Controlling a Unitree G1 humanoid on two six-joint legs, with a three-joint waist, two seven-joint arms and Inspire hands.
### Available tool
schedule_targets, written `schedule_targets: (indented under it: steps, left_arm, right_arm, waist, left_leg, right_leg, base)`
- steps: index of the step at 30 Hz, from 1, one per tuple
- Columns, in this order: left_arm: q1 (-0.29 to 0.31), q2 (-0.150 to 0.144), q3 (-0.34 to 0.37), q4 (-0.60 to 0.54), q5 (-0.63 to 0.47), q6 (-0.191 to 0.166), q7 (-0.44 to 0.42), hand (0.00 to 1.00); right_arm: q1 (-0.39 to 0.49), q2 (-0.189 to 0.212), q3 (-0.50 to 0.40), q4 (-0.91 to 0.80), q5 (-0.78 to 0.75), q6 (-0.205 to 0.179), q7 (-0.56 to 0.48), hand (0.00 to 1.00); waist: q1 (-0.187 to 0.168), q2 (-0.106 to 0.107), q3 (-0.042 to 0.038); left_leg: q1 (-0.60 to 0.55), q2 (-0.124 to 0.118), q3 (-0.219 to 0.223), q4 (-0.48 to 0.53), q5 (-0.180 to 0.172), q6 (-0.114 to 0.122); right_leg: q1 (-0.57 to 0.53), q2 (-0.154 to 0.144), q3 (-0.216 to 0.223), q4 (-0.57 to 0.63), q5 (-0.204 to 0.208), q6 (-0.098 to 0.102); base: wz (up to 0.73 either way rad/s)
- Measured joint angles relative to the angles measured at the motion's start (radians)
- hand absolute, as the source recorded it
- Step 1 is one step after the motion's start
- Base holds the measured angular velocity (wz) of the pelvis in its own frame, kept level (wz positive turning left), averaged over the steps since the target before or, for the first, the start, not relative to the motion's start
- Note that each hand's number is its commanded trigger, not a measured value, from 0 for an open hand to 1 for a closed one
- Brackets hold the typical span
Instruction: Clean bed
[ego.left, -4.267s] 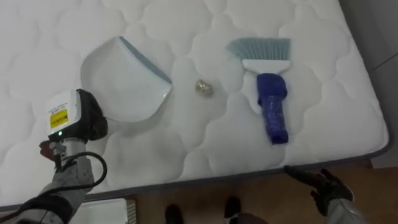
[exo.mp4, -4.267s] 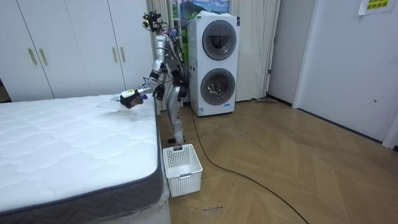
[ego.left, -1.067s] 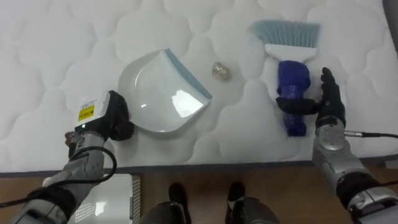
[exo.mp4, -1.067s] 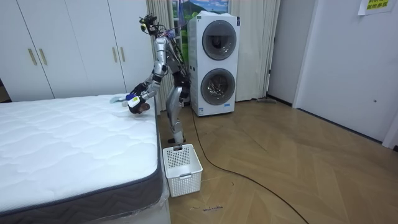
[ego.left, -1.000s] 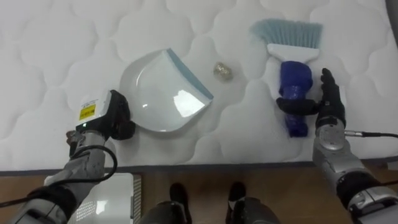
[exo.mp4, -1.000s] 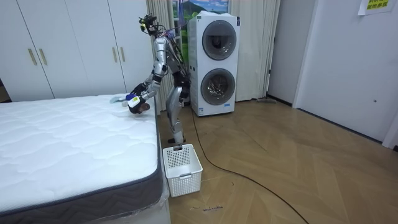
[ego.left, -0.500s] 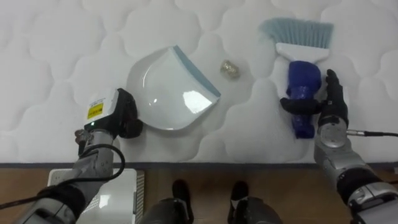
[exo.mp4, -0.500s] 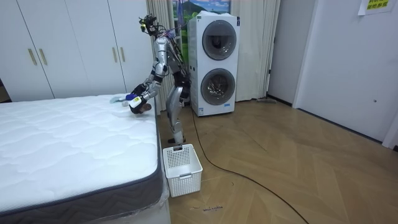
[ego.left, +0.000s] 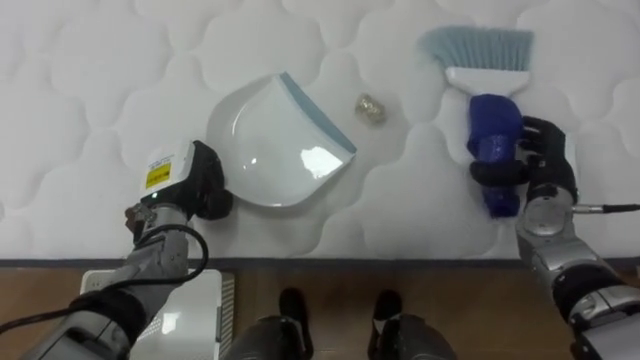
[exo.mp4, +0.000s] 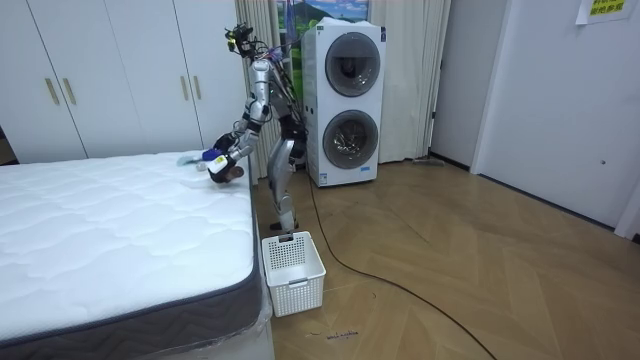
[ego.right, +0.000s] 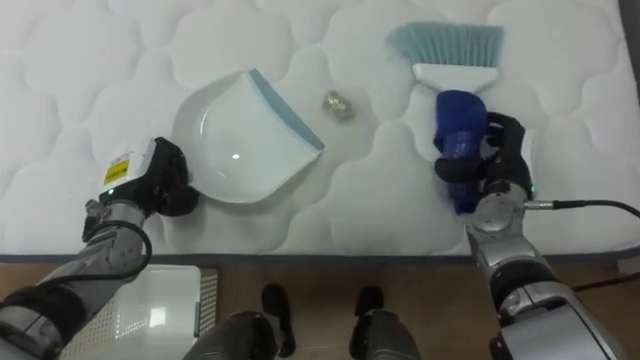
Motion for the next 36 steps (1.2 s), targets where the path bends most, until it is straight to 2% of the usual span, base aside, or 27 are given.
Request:
schedule_targets:
  steps: [5, 8, 12, 14, 26, 31, 33, 35, 36]
  left_arm:
    - [-0.002, -0.006, 0.000, 0.000, -0.017, 0.003, -0.018, 1.00]
    - [-0.002, -0.007, 0.001, 0.000, -0.017, 0.003, -0.019, 1.00]
    - [-0.002, -0.008, 0.001, 0.000, -0.017, 0.004, -0.020, 1.00]
    - [-0.002, -0.009, 0.001, 0.001, -0.017, 0.004, -0.023, 1.00]
    - [-0.006, -0.008, 0.002, -0.009, -0.017, 0.012, -0.034, 1.00]
    - [-0.019, -0.006, -0.001, -0.017, -0.017, 0.012, -0.040, 1.00]
    - [-0.024, -0.001, -0.002, -0.020, -0.014, 0.012, -0.046, 1.00]
    - [-0.031, 0.009, -0.002, -0.021, -0.014, 0.013, -0.053, 1.00]
    - [-0.031, 0.020, -0.003, -0.021, -0.013, 0.012, -0.052, 1.00]
  right_arm:
    - [-0.008, 0.007, 0.032, 0.017, -0.016, 0.024, 0.006, 1.00]
    - [-0.008, 0.018, 0.040, 0.024, -0.015, 0.026, 0.032, 1.00]
    - [-0.004, 0.060, 0.040, 0.032, -0.004, 0.030, 0.047, 1.00]
    - [-0.004, 0.065, 0.040, 0.032, -0.003, 0.031, 0.058, 1.00]
    - [-0.006, 0.051, 0.037, 0.035, -0.003, 0.036, 0.089, 1.00]
    - [-0.011, 0.039, 0.004, 0.040, -0.010, 0.045, 0.099, 1.00]
    - [-0.029, 0.034, -0.003, 0.053, -0.041, 0.061, 0.111, 1.00]
    - [-0.058, 0.015, -0.002, 0.059, -0.073, 0.082, 0.125, 1.00]
    - [-0.079, 0.006, -0.002, 0.061, -0.107, 0.097, 0.133, 1.00]
  waist:
    - [0.005, 0.000, 0.0000]
    - [0.004, 0.000, 0.0000]
    - [0.003, 0.000, 0.0000]
    - [0.003, 0.000, 0.0000]
    - [-0.001, 0.000, -0.0002]
    - [-0.002, -0.002, -0.0005]
    - [-0.001, -0.008, -0.0007]
    - [0.003, -0.022, -0.0003]
    - [0.003, -0.036, 0.0020]
  left_leg:
    - [0.001, 0.005, -0.001, 0.006, -0.002, -0.003]
    - [0.001, 0.006, -0.001, 0.008, -0.002, -0.003]
    - [0.001, 0.005, -0.001, 0.011, -0.002, -0.003]
    - [0.001, 0.005, -0.001, 0.012, -0.002, -0.003]
    - [-0.014, 0.004, -0.009, 0.014, -0.002, -0.002]
    - [-0.036, 0.004, -0.030, 0.032, -0.003, -0.001]
    - [-0.036, 0.003, -0.028, 0.031, -0.003, 0.000]
    - [-0.039, 0.003, -0.018, 0.035, -0.003, 0.000]
    - [-0.040, 0.003, -0.011, 0.041, -0.003, 0.001]
  right_leg:
    - [0.004, 0.009, 0.000, 0.001, -0.002, -0.003]
    - [0.004, 0.010, 0.003, 0.000, -0.002, -0.003]
    - [0.003, 0.011, 0.005, -0.002, -0.002, -0.003]
    - [0.003, 0.010, 0.005, -0.001, -0.002, -0.003]
    - [-0.003, 0.000, -0.007, 0.000, -0.002, -0.004]
    - [-0.006, -0.003, -0.030, 0.002, -0.003, -0.005]
    - [-0.008, -0.006, -0.028, 0.006, -0.003, -0.005]
    - [-0.022, -0.007, -0.015, 0.026, -0.003, -0.006]
    - [-0.032, -0.009, -0.005, 0.038, -0.005, -0.007]
  base:
    - [0.00]
    - [0.00]
    - [0.00]
    - [0.00]
    - [0.02]
    - [0.09]
    - [-0.01]
    - [-0.11]
    - [-0.10]
